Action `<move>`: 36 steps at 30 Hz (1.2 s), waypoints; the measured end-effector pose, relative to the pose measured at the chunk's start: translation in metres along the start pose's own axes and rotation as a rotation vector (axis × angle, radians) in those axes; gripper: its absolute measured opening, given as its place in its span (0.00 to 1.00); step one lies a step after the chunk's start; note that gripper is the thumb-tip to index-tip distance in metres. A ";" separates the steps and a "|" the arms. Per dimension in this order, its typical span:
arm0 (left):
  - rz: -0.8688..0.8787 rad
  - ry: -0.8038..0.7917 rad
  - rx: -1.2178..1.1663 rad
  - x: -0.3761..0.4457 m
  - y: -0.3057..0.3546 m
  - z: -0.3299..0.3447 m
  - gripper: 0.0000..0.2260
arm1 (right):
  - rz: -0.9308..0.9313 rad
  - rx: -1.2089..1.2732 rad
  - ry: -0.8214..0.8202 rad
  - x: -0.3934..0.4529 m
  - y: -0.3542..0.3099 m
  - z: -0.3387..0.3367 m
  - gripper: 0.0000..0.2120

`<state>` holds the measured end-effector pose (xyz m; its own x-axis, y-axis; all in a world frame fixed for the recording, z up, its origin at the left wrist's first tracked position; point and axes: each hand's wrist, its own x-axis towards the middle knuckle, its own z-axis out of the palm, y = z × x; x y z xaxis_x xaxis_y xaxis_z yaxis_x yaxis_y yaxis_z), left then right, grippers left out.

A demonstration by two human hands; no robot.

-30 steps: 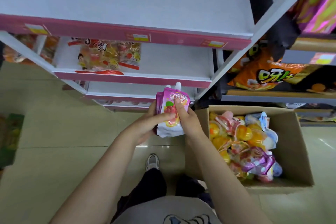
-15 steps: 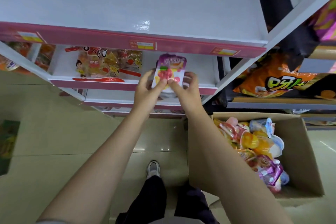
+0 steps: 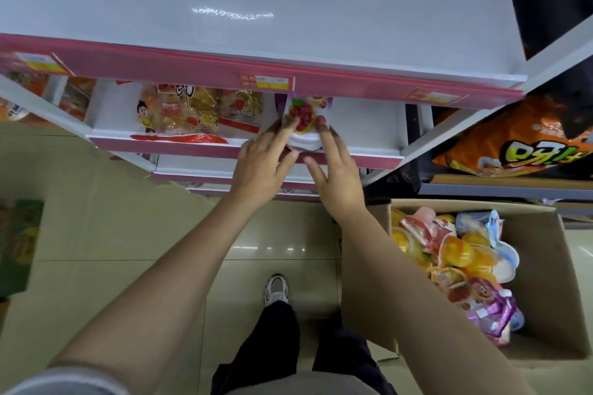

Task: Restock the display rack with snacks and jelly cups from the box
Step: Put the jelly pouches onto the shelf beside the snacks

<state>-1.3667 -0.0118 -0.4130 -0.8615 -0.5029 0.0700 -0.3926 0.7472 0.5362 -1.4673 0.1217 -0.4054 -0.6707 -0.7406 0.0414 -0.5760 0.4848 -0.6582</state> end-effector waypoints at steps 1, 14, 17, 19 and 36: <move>0.003 -0.014 0.022 0.001 -0.004 0.002 0.24 | 0.008 -0.053 -0.023 -0.001 0.005 0.004 0.29; -0.091 -0.159 0.144 0.041 -0.012 -0.007 0.32 | 0.147 -0.230 -0.243 0.061 0.009 -0.004 0.29; -0.150 -0.247 0.084 0.036 -0.004 -0.011 0.33 | 0.134 -0.196 -0.279 0.053 0.009 -0.011 0.30; -0.213 -0.205 0.013 0.023 0.009 -0.015 0.33 | 0.119 -0.131 -0.255 0.030 0.012 -0.018 0.33; -0.353 -0.976 -0.268 -0.085 0.286 0.237 0.12 | 1.126 0.190 0.202 -0.289 0.290 -0.161 0.27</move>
<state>-1.4824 0.3476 -0.4646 -0.6443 -0.0185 -0.7646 -0.6889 0.4482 0.5697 -1.5155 0.5515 -0.4875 -0.8315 0.1619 -0.5314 0.4625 0.7318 -0.5006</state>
